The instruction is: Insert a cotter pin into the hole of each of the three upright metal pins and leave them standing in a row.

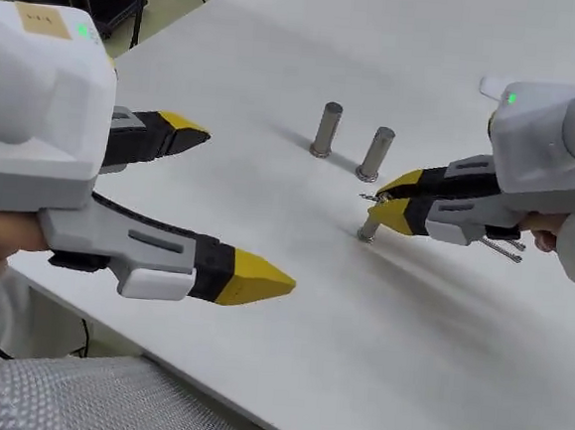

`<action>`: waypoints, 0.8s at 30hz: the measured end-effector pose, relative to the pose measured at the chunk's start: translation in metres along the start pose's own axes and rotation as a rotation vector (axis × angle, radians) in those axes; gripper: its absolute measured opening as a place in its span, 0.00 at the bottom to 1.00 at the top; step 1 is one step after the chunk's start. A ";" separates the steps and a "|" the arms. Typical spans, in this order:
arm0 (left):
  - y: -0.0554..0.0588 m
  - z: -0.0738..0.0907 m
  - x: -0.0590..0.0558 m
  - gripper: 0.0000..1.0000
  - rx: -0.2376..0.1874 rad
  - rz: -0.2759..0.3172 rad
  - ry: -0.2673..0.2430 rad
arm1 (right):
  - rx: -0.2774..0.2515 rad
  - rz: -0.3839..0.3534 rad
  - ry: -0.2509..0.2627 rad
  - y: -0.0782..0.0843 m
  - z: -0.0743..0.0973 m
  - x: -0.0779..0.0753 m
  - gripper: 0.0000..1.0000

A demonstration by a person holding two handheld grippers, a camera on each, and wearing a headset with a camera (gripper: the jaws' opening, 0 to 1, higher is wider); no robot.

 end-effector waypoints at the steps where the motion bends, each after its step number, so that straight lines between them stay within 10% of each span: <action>1: 0.000 0.000 0.001 0.92 0.000 0.000 0.000 | 0.000 0.002 -0.001 0.000 0.000 0.001 0.08; 24: -0.010 0.003 -0.007 0.92 -0.012 -0.028 0.042 | -0.020 -0.045 0.100 -0.006 0.046 0.021 0.18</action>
Point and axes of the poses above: the centre of the closed fingertips' face, and the gripper's own axes: z roughly backward along the fingers, x roughly to its left, y roughly out of its underside, the point moved 1 cm from there along z, roughly backward along the fingers, and after that the axes turned 3 degrees about x, right-handed, at the moved point
